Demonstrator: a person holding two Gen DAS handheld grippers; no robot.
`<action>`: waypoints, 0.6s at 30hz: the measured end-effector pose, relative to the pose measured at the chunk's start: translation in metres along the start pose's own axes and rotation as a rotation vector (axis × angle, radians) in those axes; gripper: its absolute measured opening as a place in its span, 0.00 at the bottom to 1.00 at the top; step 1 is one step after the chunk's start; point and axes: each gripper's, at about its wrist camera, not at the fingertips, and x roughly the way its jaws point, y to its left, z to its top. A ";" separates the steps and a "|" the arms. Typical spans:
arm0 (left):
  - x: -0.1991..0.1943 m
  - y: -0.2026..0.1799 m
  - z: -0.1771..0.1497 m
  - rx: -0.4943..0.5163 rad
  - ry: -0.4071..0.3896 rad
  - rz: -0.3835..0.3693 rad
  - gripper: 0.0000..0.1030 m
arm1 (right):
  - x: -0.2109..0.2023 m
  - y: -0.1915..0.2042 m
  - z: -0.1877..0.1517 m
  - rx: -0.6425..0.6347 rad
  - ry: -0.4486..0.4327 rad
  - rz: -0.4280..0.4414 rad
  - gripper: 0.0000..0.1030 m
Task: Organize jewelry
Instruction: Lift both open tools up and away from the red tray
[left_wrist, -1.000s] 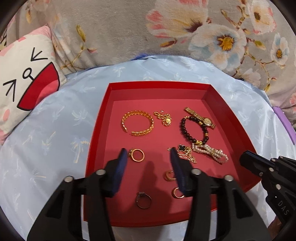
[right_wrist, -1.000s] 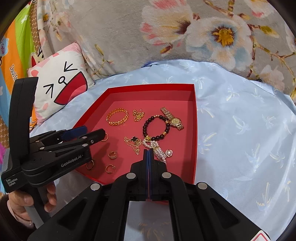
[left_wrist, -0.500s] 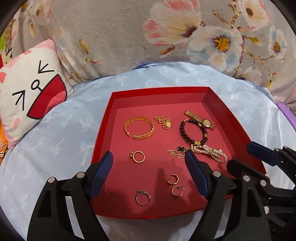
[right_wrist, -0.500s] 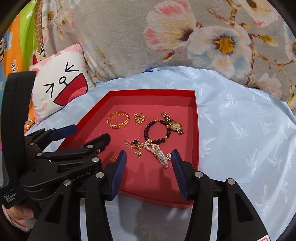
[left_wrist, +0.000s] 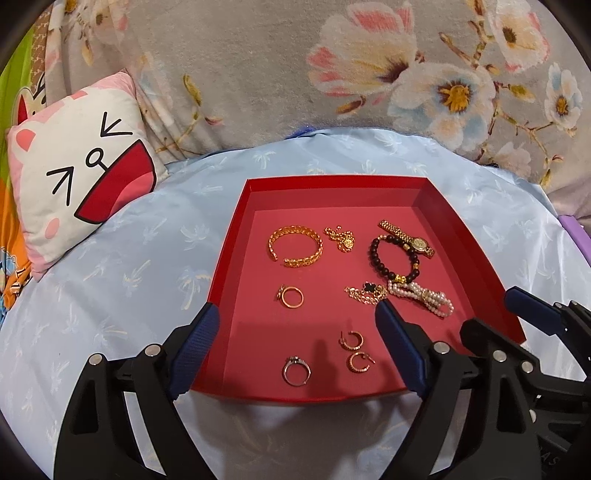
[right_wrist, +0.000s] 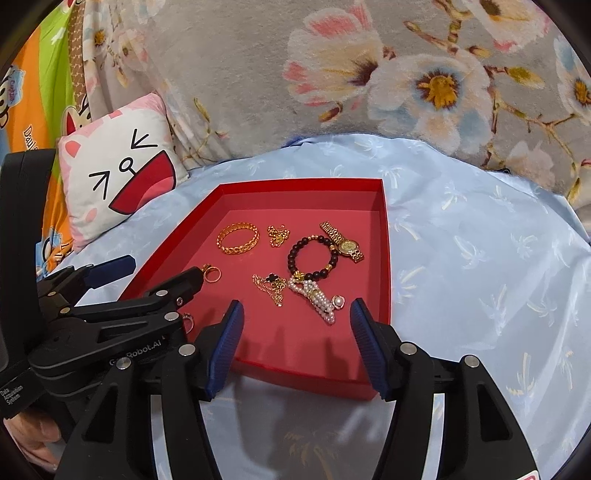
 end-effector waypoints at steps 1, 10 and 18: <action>-0.001 0.001 -0.002 -0.001 0.002 0.003 0.81 | -0.001 0.000 0.000 0.001 -0.001 -0.001 0.57; -0.008 0.006 -0.013 -0.023 0.022 0.019 0.81 | -0.010 0.008 -0.004 -0.011 -0.012 0.008 0.54; -0.021 0.007 -0.027 -0.017 0.004 0.024 0.58 | -0.009 0.011 -0.016 -0.007 0.025 0.022 0.03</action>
